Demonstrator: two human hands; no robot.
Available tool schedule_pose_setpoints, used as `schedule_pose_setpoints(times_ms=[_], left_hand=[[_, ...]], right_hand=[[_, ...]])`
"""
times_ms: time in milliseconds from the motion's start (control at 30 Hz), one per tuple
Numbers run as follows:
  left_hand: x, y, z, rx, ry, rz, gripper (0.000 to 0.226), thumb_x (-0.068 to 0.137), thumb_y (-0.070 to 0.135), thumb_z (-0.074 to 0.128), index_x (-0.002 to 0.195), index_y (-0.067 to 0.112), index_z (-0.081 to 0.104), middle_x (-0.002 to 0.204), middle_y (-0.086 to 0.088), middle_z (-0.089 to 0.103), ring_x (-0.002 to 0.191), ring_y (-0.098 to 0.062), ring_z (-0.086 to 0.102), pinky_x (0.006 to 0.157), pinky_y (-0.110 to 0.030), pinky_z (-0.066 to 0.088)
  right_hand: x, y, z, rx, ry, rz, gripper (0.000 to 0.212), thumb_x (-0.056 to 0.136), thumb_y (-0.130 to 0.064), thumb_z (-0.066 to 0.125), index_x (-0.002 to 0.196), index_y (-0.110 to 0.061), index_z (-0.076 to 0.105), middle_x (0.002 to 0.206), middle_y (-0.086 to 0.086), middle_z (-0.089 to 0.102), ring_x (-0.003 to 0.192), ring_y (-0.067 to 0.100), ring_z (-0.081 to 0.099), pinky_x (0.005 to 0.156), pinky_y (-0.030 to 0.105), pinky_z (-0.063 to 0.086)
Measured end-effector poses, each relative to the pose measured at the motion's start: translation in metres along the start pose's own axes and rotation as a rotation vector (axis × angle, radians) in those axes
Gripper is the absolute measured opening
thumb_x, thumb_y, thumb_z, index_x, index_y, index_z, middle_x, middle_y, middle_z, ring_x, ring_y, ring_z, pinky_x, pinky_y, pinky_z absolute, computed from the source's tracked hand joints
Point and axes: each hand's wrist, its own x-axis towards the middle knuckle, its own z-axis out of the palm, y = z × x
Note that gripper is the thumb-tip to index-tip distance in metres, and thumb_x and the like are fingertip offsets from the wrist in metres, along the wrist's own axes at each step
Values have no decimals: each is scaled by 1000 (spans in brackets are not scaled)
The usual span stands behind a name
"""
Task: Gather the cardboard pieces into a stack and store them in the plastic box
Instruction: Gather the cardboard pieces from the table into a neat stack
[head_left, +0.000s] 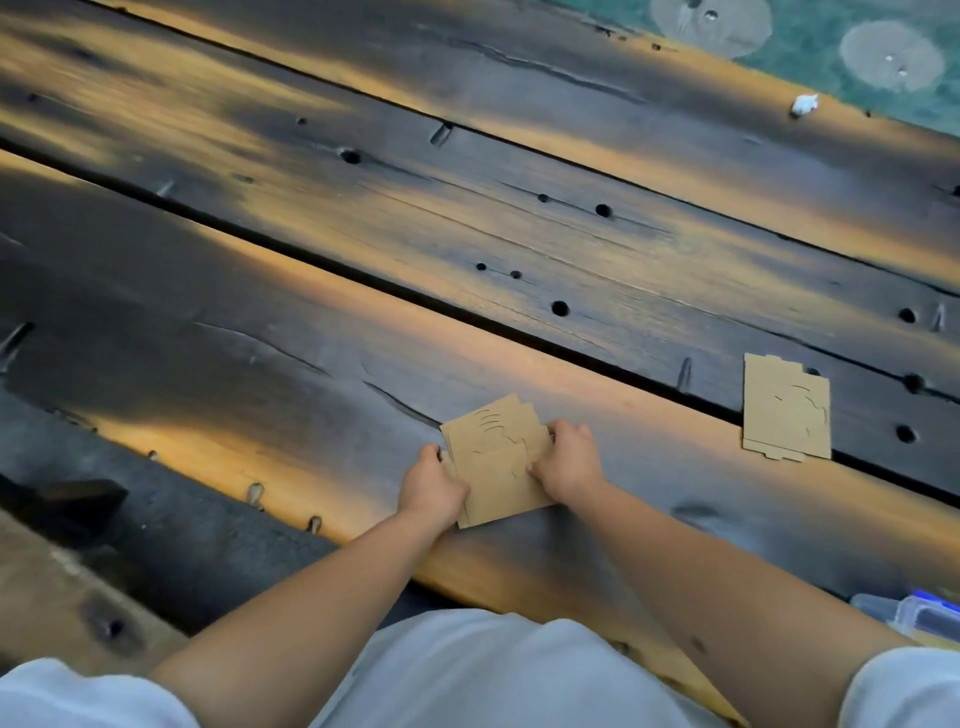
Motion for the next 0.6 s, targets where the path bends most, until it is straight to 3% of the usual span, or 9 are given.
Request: schedule_pose_setpoints(times_ms=[200, 367, 600], left_hand=[[11, 11, 2, 70, -4, -84, 37, 74, 20, 61, 109, 15, 48, 112, -9, 57, 100, -30, 56, 71, -31, 44], [14, 25, 2, 211, 17, -187, 34, 76, 22, 56, 110, 19, 49, 121, -8, 48, 117, -31, 46, 92, -37, 43], [13, 32, 4, 223, -12, -150, 26, 71, 28, 59, 92, 24, 45, 110, -7, 38, 103, -31, 51, 89, -38, 47]], right_hand=[[12, -6, 6, -25, -18, 2, 40, 78, -17, 67, 114, -14, 50, 117, 12, 50, 108, 31, 52, 88, 33, 43], [16, -1, 2, 7, -80, 59, 58, 72, -20, 76, 120, -18, 44, 118, 9, 55, 108, 29, 53, 85, 36, 48], [5, 22, -8, 3, -123, -98, 72, 75, -22, 78, 137, -22, 41, 130, 7, 54, 119, 26, 49, 96, 35, 43]])
